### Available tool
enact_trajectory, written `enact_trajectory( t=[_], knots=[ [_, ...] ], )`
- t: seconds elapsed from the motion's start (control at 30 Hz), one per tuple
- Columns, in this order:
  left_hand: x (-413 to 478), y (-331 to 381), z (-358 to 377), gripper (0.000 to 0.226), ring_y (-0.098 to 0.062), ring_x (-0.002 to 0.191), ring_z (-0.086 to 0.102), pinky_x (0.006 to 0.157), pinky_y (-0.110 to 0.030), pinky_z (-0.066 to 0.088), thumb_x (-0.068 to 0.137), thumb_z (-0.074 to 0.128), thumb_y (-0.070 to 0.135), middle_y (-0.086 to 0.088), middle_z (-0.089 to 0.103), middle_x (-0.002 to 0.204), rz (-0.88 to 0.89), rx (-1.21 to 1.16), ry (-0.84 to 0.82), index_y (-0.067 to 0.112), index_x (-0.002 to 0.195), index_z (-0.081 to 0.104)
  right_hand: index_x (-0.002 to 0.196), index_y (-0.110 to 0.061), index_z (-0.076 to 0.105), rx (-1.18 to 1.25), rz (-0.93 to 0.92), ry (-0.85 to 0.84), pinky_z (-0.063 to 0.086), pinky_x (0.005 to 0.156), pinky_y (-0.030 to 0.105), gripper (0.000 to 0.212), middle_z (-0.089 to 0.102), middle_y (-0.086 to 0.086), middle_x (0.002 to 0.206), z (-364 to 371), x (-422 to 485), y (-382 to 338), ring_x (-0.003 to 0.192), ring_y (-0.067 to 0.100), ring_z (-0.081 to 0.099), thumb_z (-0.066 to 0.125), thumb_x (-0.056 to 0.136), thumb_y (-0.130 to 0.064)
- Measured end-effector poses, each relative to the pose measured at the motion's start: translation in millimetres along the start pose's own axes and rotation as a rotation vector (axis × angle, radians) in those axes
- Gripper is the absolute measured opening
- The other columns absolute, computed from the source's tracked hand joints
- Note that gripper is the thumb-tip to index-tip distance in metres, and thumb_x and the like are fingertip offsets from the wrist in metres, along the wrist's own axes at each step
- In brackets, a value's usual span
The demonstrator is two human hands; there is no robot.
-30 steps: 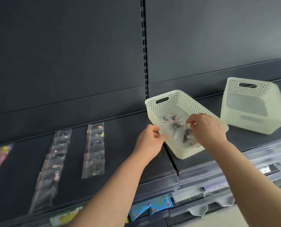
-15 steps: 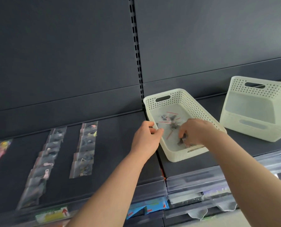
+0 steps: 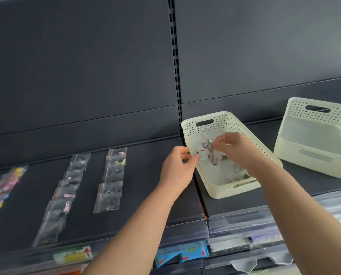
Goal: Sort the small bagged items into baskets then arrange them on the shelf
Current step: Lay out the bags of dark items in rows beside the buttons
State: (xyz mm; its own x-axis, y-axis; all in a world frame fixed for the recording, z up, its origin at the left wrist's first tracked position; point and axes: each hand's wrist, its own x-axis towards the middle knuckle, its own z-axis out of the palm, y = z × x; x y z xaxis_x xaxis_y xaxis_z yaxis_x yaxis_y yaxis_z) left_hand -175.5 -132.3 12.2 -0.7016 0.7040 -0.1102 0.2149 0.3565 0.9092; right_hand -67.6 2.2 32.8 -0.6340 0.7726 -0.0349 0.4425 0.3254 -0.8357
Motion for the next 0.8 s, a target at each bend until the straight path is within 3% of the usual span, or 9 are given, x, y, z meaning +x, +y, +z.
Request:
enact_trajectory(
  t=[0.07,0.2,0.27,0.33,0.43,0.6,0.73,0.8],
  knots=[
    [-2,1,-7,0.022,-0.009,0.1,0.063,0.093,-0.043,0.054,0.091,0.063,0.036,0.022,0.059,0.098,0.011,-0.015,-0.002,0.034,0.109,0.05,0.084,-0.016,0.064,0.071,0.054,-0.015,0.034,0.035,0.01,0.01,0.065,-0.003,0.085,3,-4,-5,0.057,0.005,0.048,0.06,0.092,-0.022],
    [-9,1,-17,0.02,-0.006,0.097,0.063,0.093,-0.04,0.054,0.091,0.063,0.036,0.021,0.061,0.1,0.042,-0.08,0.004,0.032,0.109,0.054,0.083,-0.014,0.066,0.228,0.05,-0.009,0.046,0.064,0.023,0.01,0.069,0.002,0.082,12,-15,-14,0.073,0.015,0.057,0.064,0.09,-0.021],
    [-13,3,-22,0.015,-0.007,0.098,0.065,0.092,-0.037,0.055,0.093,0.062,0.038,0.017,0.065,0.102,0.043,-0.154,-0.003,0.03,0.105,0.059,0.08,-0.014,0.067,0.227,-0.025,-0.029,0.044,0.066,0.023,0.011,0.067,-0.005,0.072,21,-20,-22,0.064,0.01,0.054,0.065,0.089,-0.02],
    [-17,6,-30,0.011,-0.009,0.095,0.068,0.082,-0.031,0.056,0.095,0.061,0.035,0.013,0.07,0.098,0.024,-0.25,-0.004,0.027,0.099,0.065,0.079,-0.016,0.068,0.152,-0.109,-0.037,0.042,0.062,0.017,0.01,0.066,-0.01,0.068,34,-26,-34,0.054,-0.001,0.052,0.066,0.087,-0.02],
    [-20,2,-46,0.015,-0.008,0.085,0.071,0.07,-0.025,0.054,0.097,0.057,0.024,0.006,0.074,0.089,0.025,-0.252,0.063,0.022,0.091,0.07,0.075,-0.025,0.067,0.034,-0.196,-0.025,0.043,0.061,0.016,0.01,0.068,-0.011,0.073,59,-31,-48,0.06,-0.005,0.056,0.068,0.085,-0.022],
    [-24,-26,-82,0.016,-0.01,0.08,0.071,0.07,-0.032,0.054,0.095,0.056,0.017,0.0,0.073,0.09,-0.076,-0.262,0.209,0.02,0.085,0.069,0.075,-0.028,0.065,-0.042,-0.179,-0.048,0.043,0.062,0.019,0.011,0.064,-0.014,0.072,106,-35,-48,0.066,-0.001,0.056,0.07,0.082,-0.022],
    [-29,-50,-110,0.017,-0.014,0.082,0.069,0.07,-0.029,0.053,0.097,0.053,0.01,-0.004,0.07,0.1,-0.216,-0.413,0.224,0.019,0.09,0.066,0.076,-0.031,0.062,-0.261,-0.094,-0.13,0.052,0.076,0.029,0.01,0.063,-0.015,0.077,135,-37,-41,0.08,0.008,0.061,0.068,0.08,-0.025],
    [-31,-59,-120,0.017,-0.017,0.083,0.07,0.068,-0.028,0.055,0.098,0.052,0.007,-0.009,0.069,0.107,-0.233,-0.447,0.21,0.016,0.093,0.066,0.087,-0.032,0.064,-0.302,-0.082,-0.177,0.051,0.081,0.028,0.012,0.064,-0.016,0.087,144,-39,-43,0.087,0.008,0.062,0.072,0.079,-0.03]
  ],
)
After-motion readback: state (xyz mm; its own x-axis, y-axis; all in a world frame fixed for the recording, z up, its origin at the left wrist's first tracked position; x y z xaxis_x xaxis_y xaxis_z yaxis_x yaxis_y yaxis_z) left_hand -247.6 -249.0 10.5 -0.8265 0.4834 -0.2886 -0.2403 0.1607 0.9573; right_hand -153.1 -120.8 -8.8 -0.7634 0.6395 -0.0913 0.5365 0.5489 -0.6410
